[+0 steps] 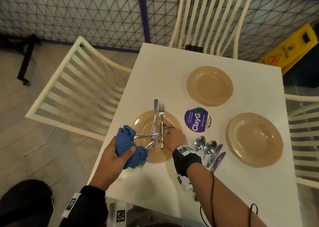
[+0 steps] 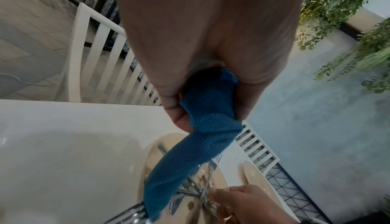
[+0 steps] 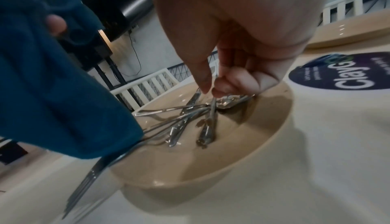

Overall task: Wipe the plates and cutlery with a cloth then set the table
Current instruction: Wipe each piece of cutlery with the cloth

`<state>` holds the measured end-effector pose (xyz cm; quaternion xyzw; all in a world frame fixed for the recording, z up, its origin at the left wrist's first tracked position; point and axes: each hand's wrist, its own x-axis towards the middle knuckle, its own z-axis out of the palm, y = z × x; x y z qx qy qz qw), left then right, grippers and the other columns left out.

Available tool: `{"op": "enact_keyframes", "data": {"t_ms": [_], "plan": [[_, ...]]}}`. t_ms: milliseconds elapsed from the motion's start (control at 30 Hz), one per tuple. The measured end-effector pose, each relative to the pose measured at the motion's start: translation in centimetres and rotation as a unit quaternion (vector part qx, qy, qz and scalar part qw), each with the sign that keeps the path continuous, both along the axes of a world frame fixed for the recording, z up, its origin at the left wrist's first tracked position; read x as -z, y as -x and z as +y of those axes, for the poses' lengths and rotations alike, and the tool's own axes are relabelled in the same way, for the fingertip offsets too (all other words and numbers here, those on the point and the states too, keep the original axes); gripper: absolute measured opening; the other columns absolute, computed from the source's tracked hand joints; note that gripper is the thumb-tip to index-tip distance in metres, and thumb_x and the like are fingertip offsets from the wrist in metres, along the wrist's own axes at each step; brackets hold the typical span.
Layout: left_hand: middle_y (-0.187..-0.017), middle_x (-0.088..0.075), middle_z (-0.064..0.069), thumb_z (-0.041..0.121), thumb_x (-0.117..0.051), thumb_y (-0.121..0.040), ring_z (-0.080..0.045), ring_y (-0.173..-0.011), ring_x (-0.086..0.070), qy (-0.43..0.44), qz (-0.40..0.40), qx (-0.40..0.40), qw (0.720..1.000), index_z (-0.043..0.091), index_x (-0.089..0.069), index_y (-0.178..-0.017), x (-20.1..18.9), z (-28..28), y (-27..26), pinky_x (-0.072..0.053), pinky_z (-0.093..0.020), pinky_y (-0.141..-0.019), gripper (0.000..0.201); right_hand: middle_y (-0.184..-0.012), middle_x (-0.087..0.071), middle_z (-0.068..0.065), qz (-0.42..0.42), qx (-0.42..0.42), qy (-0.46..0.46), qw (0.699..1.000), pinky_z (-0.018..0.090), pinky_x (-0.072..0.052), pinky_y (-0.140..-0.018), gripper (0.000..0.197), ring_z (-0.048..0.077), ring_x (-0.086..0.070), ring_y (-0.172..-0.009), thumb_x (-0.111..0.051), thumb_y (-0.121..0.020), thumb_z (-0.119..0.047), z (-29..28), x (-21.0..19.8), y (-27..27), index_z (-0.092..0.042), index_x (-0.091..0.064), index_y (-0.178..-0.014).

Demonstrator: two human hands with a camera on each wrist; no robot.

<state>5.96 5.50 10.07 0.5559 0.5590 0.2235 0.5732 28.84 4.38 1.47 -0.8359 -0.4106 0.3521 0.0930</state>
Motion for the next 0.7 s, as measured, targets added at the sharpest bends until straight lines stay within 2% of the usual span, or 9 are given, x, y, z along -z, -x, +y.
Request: {"op": "enact_keyframes", "data": {"t_ms": [133, 267, 367, 433, 533, 600, 700], "plan": [[-0.112, -0.071, 0.003, 0.021, -0.070, -0.091, -0.010, -0.103, -0.069, 0.010, 0.016, 0.000, 1.000, 0.022, -0.056, -0.131, 0.6, 1.1, 1.7, -0.055, -0.032, -0.092, 0.042, -0.096, -0.071, 0.005, -0.043, 0.012, -0.001, 0.999, 0.035, -0.056, -0.078, 0.026, 0.026, -0.067, -0.088, -0.048, -0.097, -0.032, 2.6, 0.0, 1.0, -0.016, -0.069, -0.101], [-0.106, -0.073, 0.007, 0.023, -0.070, -0.089, -0.009, -0.099, -0.070, 0.017, 0.019, -0.005, 1.000, 0.023, -0.059, -0.125, 0.9, 2.0, 2.9, -0.057, -0.031, -0.088, 0.038, -0.087, -0.060, 0.003, -0.060, 0.036, -0.009, 0.997, 0.031, -0.044, -0.068, 0.025, 0.025, -0.061, -0.082, -0.051, -0.097, -0.034, 4.7, -0.1, 0.7, -0.013, -0.065, -0.098], [-0.106, -0.073, 0.007, 0.020, -0.069, -0.091, -0.012, -0.100, -0.071, 0.018, 0.009, -0.002, 1.000, 0.021, -0.059, -0.127, 1.0, 2.5, 3.4, -0.058, -0.029, -0.085, 0.038, -0.099, -0.066, 0.006, -0.059, 0.053, 0.029, 0.996, 0.030, -0.040, -0.068, 0.027, 0.022, -0.052, -0.078, -0.054, -0.096, -0.034, 6.0, 0.6, 0.3, -0.012, -0.066, -0.106], [-0.104, -0.073, 0.010, 0.017, -0.069, -0.092, -0.011, -0.098, -0.071, 0.013, 0.001, 0.001, 1.000, 0.022, -0.059, -0.125, 0.7, 2.7, 3.4, -0.057, -0.023, -0.081, 0.034, -0.104, -0.068, 0.009, -0.041, 0.049, 0.044, 0.997, 0.030, -0.042, -0.068, 0.026, 0.024, -0.055, -0.079, -0.053, -0.097, -0.030, 6.6, 0.9, 0.1, -0.010, -0.067, -0.107], [-0.101, -0.073, 0.012, 0.014, -0.068, -0.092, -0.011, -0.095, -0.070, 0.011, -0.003, 0.008, 1.000, 0.023, -0.059, -0.120, 0.4, 2.9, 3.3, -0.056, -0.018, -0.078, 0.030, -0.103, -0.070, 0.010, -0.016, 0.052, 0.043, 0.998, 0.029, -0.046, -0.070, 0.027, 0.028, -0.064, -0.084, -0.052, -0.095, -0.028, 6.9, 1.0, -0.2, -0.010, -0.070, -0.103], [-0.102, -0.074, 0.006, 0.010, -0.066, -0.094, -0.012, -0.096, -0.071, 0.021, -0.015, 0.013, 1.000, 0.021, -0.059, -0.121, 0.0, 3.0, 3.0, -0.057, -0.020, -0.078, 0.030, -0.097, -0.070, 0.008, -0.003, 0.061, 0.024, 0.998, 0.029, -0.046, -0.070, 0.022, 0.025, -0.061, -0.080, -0.052, -0.095, -0.027, 6.9, 0.7, -0.5, -0.012, -0.069, -0.096], [-0.111, -0.073, 0.001, 0.003, -0.061, -0.096, -0.012, -0.105, -0.069, 0.045, -0.036, 0.029, 0.998, 0.023, -0.058, -0.126, -1.0, 3.2, 1.9, -0.057, -0.028, -0.088, 0.037, -0.095, -0.071, 0.004, 0.035, 0.092, -0.045, 0.994, 0.028, -0.046, -0.074, 0.018, 0.023, -0.064, -0.086, -0.059, -0.095, -0.030, 6.3, -0.2, -1.5, -0.016, -0.071, -0.095]]}}
